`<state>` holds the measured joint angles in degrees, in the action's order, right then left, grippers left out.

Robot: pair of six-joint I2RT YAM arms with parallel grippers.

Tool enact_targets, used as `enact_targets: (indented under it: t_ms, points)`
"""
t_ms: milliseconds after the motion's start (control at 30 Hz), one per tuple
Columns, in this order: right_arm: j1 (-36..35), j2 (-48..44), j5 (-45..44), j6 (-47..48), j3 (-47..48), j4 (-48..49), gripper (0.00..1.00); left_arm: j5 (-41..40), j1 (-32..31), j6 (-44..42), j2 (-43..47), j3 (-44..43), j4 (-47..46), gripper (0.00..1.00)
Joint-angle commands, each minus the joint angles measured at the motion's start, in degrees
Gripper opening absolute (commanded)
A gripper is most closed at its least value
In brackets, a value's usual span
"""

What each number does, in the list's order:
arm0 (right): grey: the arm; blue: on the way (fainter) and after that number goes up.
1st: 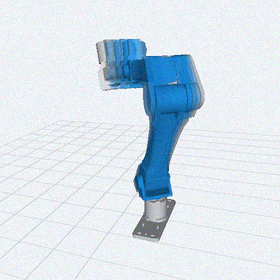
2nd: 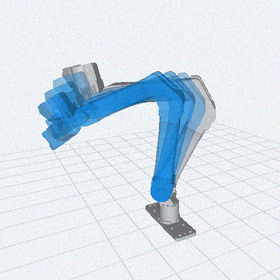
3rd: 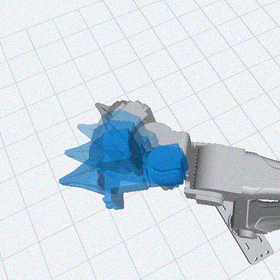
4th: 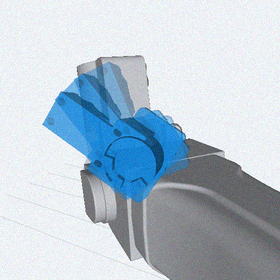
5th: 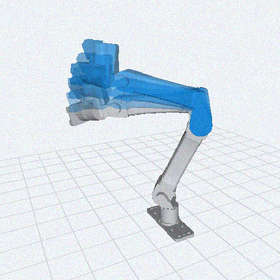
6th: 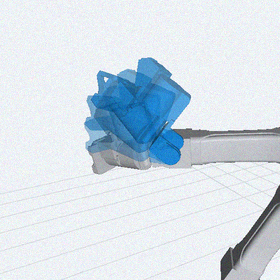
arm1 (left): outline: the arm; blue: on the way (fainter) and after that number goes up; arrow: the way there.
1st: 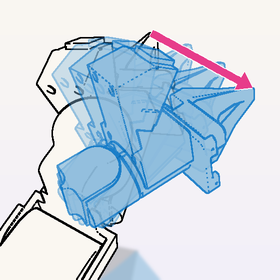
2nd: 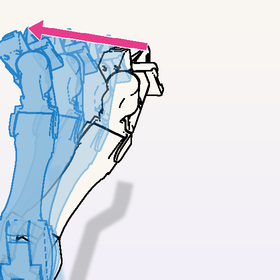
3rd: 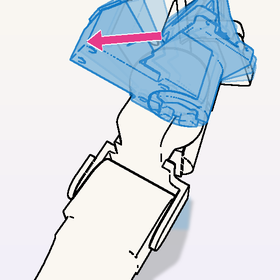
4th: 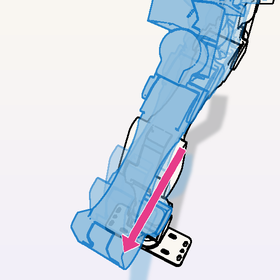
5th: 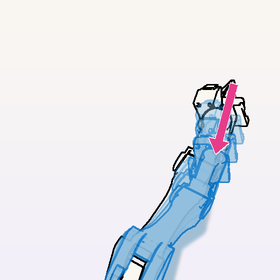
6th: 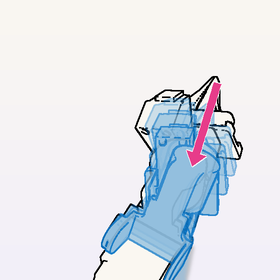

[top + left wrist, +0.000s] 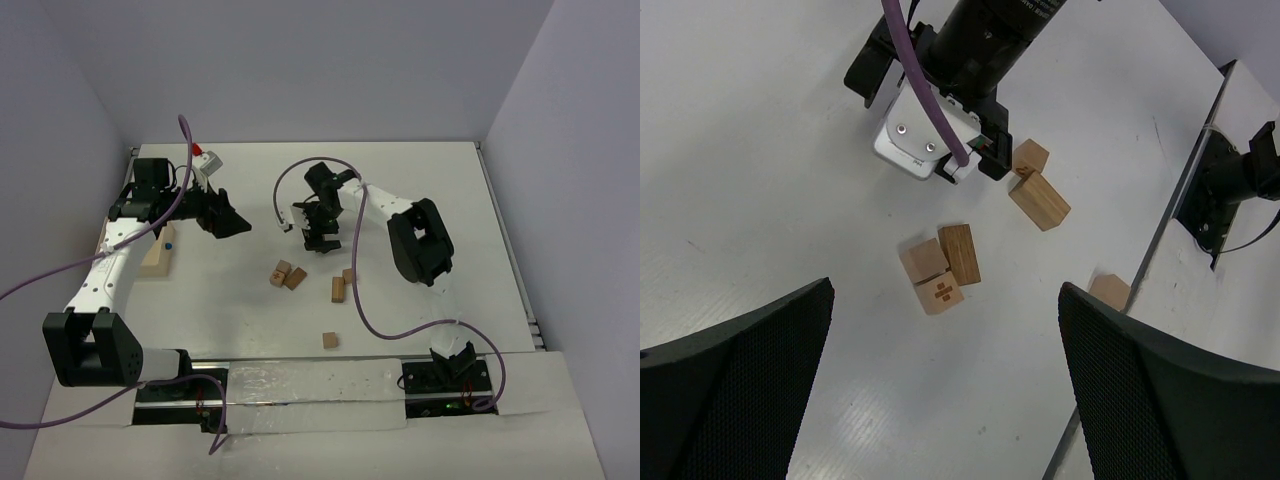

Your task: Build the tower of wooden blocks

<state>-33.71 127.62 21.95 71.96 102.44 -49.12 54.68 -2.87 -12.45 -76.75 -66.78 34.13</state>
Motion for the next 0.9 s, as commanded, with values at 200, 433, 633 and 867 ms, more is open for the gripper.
enact_targets:
  t_ms: [200,433,633,867]
  points:
    - [-1.1,1.0,-1.3,1.6,2.2,-0.9,1.00,1.2,0.4,-2.0,-0.2,-1.7,0.5,0.99]
    - [-1.4,0.9,-2.1,2.2,1.3,0.0,0.99,0.8,0.4,-2.0,-0.3,-1.6,0.6,0.99]
    - [-1.9,1.4,-2.6,2.6,1.6,-0.4,0.99,0.7,0.4,-2.5,-0.3,-1.7,1.0,0.99]
    - [-2.1,2.2,-3.3,2.7,2.5,-1.3,0.98,0.7,0.5,-2.6,-0.5,-1.8,1.1,0.99]
